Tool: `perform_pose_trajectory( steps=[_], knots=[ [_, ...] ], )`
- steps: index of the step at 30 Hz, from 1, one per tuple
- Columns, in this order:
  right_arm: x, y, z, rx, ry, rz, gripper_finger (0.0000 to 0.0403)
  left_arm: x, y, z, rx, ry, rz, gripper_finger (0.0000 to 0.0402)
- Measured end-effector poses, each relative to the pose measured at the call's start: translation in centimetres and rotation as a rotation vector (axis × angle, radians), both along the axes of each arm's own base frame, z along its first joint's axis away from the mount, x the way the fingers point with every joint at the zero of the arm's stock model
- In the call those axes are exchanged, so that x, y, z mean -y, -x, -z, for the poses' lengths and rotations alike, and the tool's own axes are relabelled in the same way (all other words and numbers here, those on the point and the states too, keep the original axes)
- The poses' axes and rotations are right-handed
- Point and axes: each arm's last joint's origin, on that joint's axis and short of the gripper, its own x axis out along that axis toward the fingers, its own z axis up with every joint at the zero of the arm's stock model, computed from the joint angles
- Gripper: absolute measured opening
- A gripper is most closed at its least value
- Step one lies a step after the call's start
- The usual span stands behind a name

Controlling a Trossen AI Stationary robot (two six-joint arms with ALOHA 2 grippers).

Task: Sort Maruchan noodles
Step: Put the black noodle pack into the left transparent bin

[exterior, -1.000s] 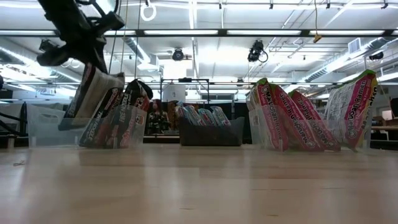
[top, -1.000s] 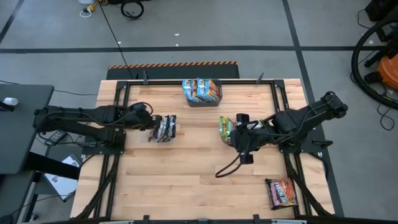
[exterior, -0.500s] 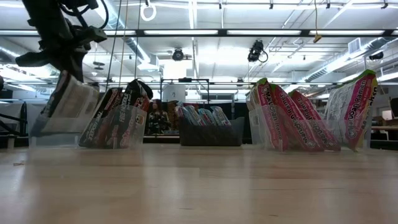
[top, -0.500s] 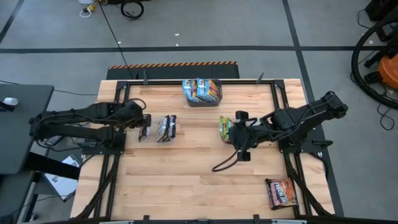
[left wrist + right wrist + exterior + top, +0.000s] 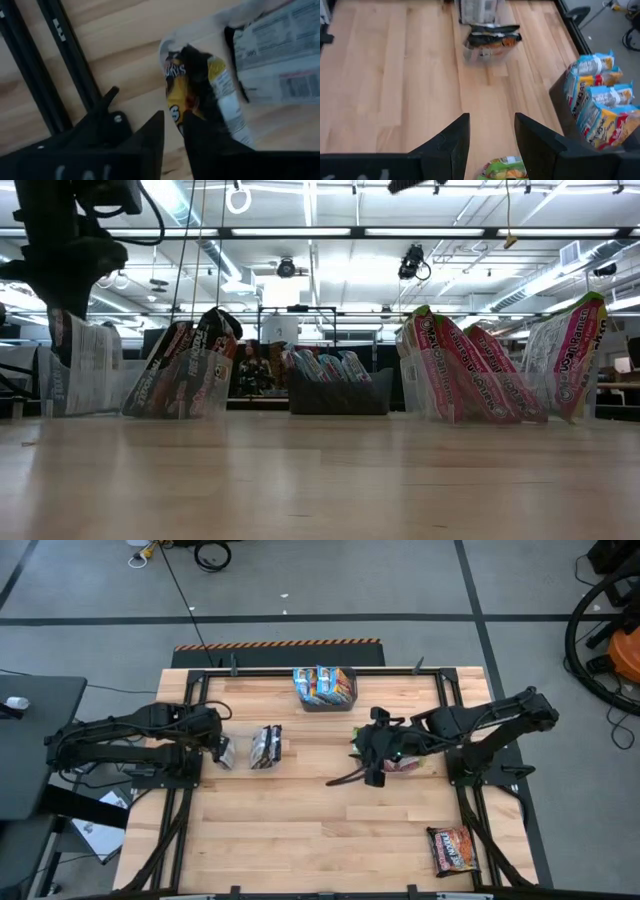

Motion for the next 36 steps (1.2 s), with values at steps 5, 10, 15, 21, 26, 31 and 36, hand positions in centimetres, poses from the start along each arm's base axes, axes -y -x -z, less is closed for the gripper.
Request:
perform_pose_trajectory(
  steps=[5,10,15,21,26,31,36],
  knots=[
    [1.2,-0.2,0.7,-0.023,0.006,0.035,0.0163,0.0,0.0,0.0,-0.020,-0.013,0.067,0.0120],
    [2.0,-0.4,1.0,-0.043,0.002,0.024,0.0163,0.0,-0.1,-0.1,-0.018,-0.026,0.105,0.0146],
    [2.3,0.4,0.8,-0.097,0.060,-0.048,0.0162,0.1,0.5,-1.2,-0.050,-0.009,0.102,0.0148],
    [2.3,3.4,-0.5,-0.170,0.035,-0.075,0.0162,0.5,1.4,-4.5,-0.003,0.038,0.075,0.0148],
    [-0.1,5.9,1.0,-0.356,-0.095,-0.111,0.0161,0.9,2.0,-8.5,0.211,0.014,0.019,0.0148],
    [-5.1,8.6,3.8,-0.503,-0.154,-0.184,0.0160,1.4,1.3,-12.0,0.588,-0.089,0.060,0.0148],
    [-9.7,11.8,4.2,-0.575,-0.255,-0.195,0.0160,2.5,-0.9,-14.6,0.878,-0.218,0.236,0.0148]
  ],
)
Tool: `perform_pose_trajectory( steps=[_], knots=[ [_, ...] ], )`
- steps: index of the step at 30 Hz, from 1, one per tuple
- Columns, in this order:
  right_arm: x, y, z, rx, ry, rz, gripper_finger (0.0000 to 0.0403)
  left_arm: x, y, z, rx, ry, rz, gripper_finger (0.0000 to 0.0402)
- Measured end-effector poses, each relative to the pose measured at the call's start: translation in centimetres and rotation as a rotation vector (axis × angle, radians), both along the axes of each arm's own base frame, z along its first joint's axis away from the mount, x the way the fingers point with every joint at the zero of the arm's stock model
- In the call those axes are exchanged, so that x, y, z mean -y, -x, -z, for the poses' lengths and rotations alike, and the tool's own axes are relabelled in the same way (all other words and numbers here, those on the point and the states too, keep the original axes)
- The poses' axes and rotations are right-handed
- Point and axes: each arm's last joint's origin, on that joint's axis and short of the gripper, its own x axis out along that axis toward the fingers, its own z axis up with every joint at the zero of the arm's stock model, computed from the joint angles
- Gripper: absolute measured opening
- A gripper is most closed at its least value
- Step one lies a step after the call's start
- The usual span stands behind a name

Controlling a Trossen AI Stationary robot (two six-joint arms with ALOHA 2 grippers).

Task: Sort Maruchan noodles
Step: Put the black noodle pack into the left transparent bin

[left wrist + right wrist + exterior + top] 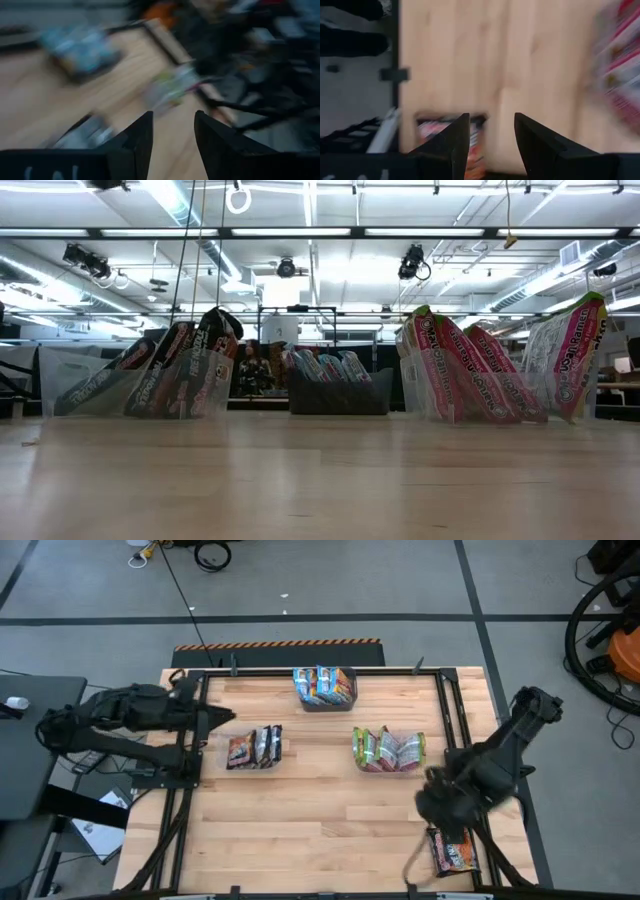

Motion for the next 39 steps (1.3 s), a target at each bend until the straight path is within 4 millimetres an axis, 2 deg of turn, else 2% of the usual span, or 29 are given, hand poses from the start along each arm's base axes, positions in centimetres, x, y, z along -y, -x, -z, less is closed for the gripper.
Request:
perform_pose_trajectory(
  steps=[3,6,9,13,20,23,26,28,32,36,39],
  knots=[
    [-2.1,2.0,0.3,-0.045,-0.025,0.028,0.0160,1.2,-2.1,-1.1,0.099,-0.097,0.125,0.0148],
    [-3.9,3.5,1.1,-0.086,0.002,0.051,0.0160,2.7,-4.2,-0.9,0.094,-0.136,0.207,0.0148],
    [-4.8,4.6,1.7,-0.085,0.037,0.070,0.0160,3.7,-5.6,1.4,-0.105,-0.120,0.175,0.0148],
    [-4.6,5.1,2.6,-0.109,0.059,0.200,0.0160,3.8,-6.9,4.9,-0.416,-0.057,0.068,0.0149],
    [-4.6,5.1,2.7,-0.112,0.055,0.258,0.0160,2.9,-10.3,7.8,-0.649,-0.160,0.143,0.0175],
    [-4.7,5.1,2.7,-0.108,0.037,0.300,0.0160,2.4,-9.9,8.9,-0.797,-0.090,0.160,0.0191],
    [-4.8,5.0,2.7,-0.104,0.018,0.338,0.0160,1.4,-8.7,9.3,-0.895,0.053,-0.011,0.0198],
    [-4.8,4.9,2.7,-0.081,0.023,0.361,0.0160,0.6,-8.2,9.3,-0.917,0.089,-0.129,0.0199],
    [-4.6,4.7,2.6,-0.001,0.045,0.387,0.0160,-0.3,-9.3,9.6,-0.845,0.189,-0.205,0.0199],
    [-4.3,4.3,2.6,0.021,0.053,0.408,0.0160,-0.9,-10.1,11.0,-0.944,0.245,-0.300,0.0196],
    [-4.2,4.1,2.6,0.023,0.054,0.417,0.0160,-1.6,-11.0,11.5,-0.919,0.270,-0.328,0.0187]
  ],
)
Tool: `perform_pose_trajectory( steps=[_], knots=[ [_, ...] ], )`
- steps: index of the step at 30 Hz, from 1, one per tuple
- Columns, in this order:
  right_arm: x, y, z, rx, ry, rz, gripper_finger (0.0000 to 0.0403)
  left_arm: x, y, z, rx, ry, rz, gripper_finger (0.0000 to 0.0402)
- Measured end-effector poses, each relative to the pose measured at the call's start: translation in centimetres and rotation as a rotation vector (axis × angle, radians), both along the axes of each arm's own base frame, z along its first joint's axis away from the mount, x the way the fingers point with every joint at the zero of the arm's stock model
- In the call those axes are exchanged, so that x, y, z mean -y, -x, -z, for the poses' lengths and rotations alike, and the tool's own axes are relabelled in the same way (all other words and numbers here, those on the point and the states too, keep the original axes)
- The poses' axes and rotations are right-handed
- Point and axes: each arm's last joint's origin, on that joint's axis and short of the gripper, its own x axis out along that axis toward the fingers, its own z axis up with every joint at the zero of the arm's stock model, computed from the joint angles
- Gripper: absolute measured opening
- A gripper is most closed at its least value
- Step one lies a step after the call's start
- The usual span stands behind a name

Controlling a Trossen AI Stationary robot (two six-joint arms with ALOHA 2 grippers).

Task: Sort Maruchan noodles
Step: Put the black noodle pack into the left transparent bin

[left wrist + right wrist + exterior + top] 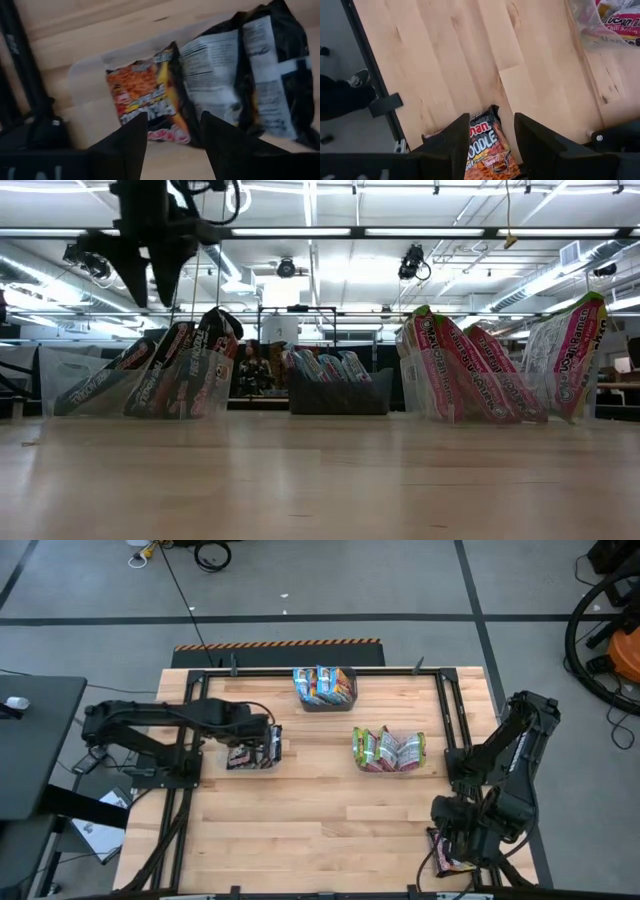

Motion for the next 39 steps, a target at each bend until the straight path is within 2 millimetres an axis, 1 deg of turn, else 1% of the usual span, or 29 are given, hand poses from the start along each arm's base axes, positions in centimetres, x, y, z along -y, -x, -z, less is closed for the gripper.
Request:
perform_pose_trajectory(
  steps=[2,5,7,11,13,16,17,20,22,23,25,29,30,31,33,36,38,39],
  knots=[
    [0.0,-0.1,0.0,0.000,-0.001,0.002,0.0160,-0.3,-0.5,0.5,0.001,0.021,-0.012,0.0180],
    [0.1,-0.1,0.0,0.001,-0.002,0.011,0.0160,-0.2,-0.1,2.8,-0.036,0.089,-0.054,0.0172],
    [0.1,-0.1,0.0,0.002,-0.006,0.026,0.0160,-0.1,0.0,4.1,-0.006,0.105,-0.077,0.0170],
    [0.1,-0.2,0.0,0.014,-0.010,0.055,0.0160,-0.3,-0.6,5.2,0.098,0.091,-0.080,0.0170],
    [0.1,-0.2,0.0,0.017,-0.010,0.056,0.0160,-0.3,-0.6,5.5,0.082,0.093,-0.086,0.0170],
    [0.1,-0.2,0.0,0.017,-0.011,0.056,0.0160,-0.4,-0.2,6.5,0.029,0.106,-0.116,0.0169],
    [0.0,-0.2,0.0,0.017,-0.013,0.056,0.0160,-0.3,0.0,6.6,0.018,0.106,-0.121,0.0169],
    [0.0,-0.2,0.0,0.016,-0.015,0.056,0.0160,-0.4,-0.2,6.5,0.041,0.084,-0.129,0.0169],
    [0.0,-0.2,0.0,0.016,-0.013,0.049,0.0160,-0.4,-0.1,6.5,0.028,0.076,-0.120,0.0162],
    [0.0,-0.2,0.0,0.016,-0.010,0.039,0.0160,-0.5,-0.1,6.5,0.029,0.071,-0.116,0.0153],
    [0.0,-0.2,0.0,0.014,-0.001,0.012,0.0160,-0.5,-0.1,6.5,0.021,0.057,-0.106,0.0124],
    [0.1,-0.1,0.0,0.009,0.029,-0.075,0.0160,-0.5,0.0,6.8,0.014,0.052,-0.093,0.0025],
    [0.1,-0.1,0.0,0.007,0.038,-0.097,0.0160,-0.5,0.0,6.8,0.013,0.053,-0.092,0.0014],
    [0.2,-0.1,0.0,0.003,0.048,-0.117,0.0160,-0.5,0.1,6.7,0.016,0.060,-0.083,0.0011],
    [0.3,-0.1,-0.1,-0.011,0.067,-0.152,0.0160,-0.4,0.3,5.9,0.030,0.086,-0.045,0.0007],
    [0.5,0.0,-0.6,-0.049,0.069,-0.190,0.0160,-0.3,0.5,3.2,0.122,0.080,-0.005,0.0005],
    [0.6,0.1,-1.1,-0.066,0.071,-0.204,0.0160,-0.3,0.9,1.1,0.208,0.050,0.006,0.0004],
    [0.7,0.2,-1.3,-0.072,0.074,-0.209,0.0160,-0.3,1.3,0.4,0.245,0.037,0.010,0.0004]
  ],
)
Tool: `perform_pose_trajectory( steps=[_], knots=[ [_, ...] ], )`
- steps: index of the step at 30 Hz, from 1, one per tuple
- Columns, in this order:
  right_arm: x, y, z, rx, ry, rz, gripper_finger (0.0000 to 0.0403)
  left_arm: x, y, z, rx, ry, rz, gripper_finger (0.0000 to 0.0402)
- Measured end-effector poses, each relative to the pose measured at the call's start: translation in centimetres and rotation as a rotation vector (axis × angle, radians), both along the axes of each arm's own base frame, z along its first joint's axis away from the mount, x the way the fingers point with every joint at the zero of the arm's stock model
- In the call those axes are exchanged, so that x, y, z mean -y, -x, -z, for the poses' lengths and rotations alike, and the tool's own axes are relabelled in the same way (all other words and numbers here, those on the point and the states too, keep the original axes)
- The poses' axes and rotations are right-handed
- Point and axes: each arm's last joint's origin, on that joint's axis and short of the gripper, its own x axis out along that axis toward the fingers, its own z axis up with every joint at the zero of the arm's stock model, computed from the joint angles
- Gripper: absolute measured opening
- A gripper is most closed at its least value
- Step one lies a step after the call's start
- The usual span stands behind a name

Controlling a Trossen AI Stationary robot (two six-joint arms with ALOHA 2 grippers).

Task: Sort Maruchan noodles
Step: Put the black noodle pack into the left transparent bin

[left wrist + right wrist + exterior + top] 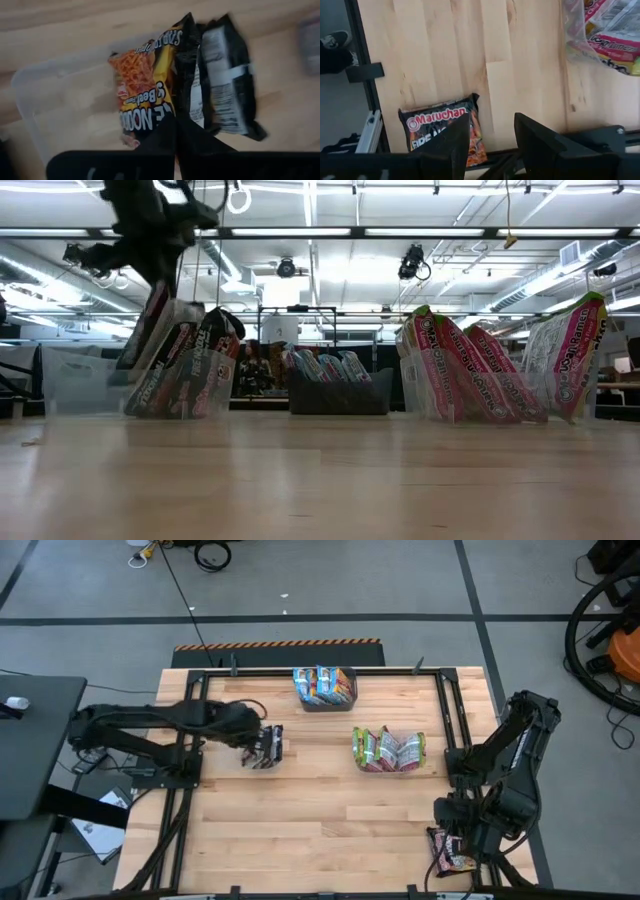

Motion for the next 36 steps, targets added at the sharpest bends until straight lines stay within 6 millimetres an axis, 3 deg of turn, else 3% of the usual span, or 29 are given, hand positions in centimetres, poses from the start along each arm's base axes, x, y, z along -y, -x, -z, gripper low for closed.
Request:
perform_pose_trajectory(
  steps=[3,9,13,20,27,31,36],
  knots=[
    [0.0,0.0,-0.2,0.010,0.003,-0.012,0.0160,0.1,1.4,-0.4,0.064,-0.009,-0.019,0.0003],
    [0.0,0.0,-0.2,0.048,0.021,-0.025,0.0160,0.2,2.0,3.4,0.225,0.020,-0.051,0.0002],
    [-0.5,0.1,-0.1,0.025,-0.003,-0.178,0.0171,0.0,2.2,5.5,0.236,0.033,-0.080,0.0002],
    [-1.4,-0.3,4.3,-0.024,-0.092,-0.295,0.0217,0.0,2.4,5.9,0.213,0.029,-0.070,0.0040],
    [-1.6,-0.2,9.1,-0.079,-0.215,-0.455,0.0255,-0.1,2.1,3.7,0.230,-0.016,0.033,0.0116],
    [-0.1,0.1,11.3,-0.232,-0.231,-0.393,0.0251,-0.1,2.6,1.0,0.192,-0.035,0.102,0.0153],
    [1.2,1.1,14.2,-0.376,-0.295,-0.302,0.0245,0.1,4.3,-2.7,0.157,-0.051,0.154,0.0163]
  ],
)
